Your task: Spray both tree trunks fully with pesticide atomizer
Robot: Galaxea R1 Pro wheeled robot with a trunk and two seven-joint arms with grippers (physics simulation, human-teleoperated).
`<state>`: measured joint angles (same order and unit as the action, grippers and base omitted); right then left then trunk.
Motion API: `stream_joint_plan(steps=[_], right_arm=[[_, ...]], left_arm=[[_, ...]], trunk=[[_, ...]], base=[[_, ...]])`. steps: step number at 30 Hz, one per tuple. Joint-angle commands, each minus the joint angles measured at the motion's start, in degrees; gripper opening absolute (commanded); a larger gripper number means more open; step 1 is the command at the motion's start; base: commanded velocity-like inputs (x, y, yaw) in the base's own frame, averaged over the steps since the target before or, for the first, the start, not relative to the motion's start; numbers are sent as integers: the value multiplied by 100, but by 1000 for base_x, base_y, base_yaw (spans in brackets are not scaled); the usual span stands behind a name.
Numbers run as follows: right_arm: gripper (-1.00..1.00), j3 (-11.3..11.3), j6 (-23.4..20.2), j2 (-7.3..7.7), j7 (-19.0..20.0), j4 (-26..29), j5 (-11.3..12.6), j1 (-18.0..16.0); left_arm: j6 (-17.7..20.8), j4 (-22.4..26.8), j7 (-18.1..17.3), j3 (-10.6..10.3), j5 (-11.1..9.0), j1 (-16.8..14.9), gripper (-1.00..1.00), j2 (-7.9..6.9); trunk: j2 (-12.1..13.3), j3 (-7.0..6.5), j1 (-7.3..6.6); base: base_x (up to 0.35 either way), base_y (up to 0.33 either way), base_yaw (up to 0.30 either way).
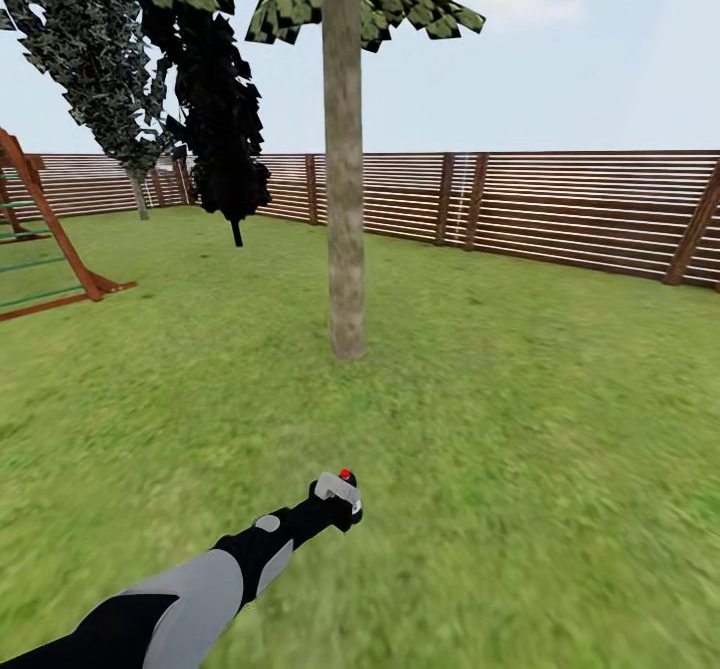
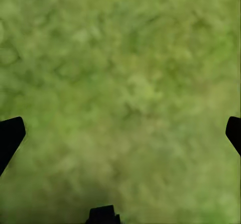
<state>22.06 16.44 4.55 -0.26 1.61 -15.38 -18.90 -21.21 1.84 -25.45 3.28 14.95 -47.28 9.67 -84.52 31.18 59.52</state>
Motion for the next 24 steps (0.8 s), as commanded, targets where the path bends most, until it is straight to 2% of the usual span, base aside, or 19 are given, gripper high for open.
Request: stream_joint_plan(steps=[1,10,21,22,24], right_arm=[[100,1,0,1,0,4,2,0],[100,14,0,31,0,52,16,0],[100,-9,-8,64,0,58,-3,0],[100,-9,-9,64,0,58,-19,0],[100,-9,-9,64,0,58,-250,0]], left_arm=[[-3,1,5,6,-1,0,-100,0],[-21,7,5,7,-8,0,-100,-8],[-15,9,5,6,-10,0,-100,-9],[-15,9,5,6,-10,0,-100,-12],[-15,9,5,11,-10,0,-100,-15]], trunk=[[0,0,0],[0,0,0],[0,0,0],[0,0,0],[0,0,0]], base=[[296,207,0],[304,169,0],[339,-23,0],[322,-134,0],[333,-75,0]])
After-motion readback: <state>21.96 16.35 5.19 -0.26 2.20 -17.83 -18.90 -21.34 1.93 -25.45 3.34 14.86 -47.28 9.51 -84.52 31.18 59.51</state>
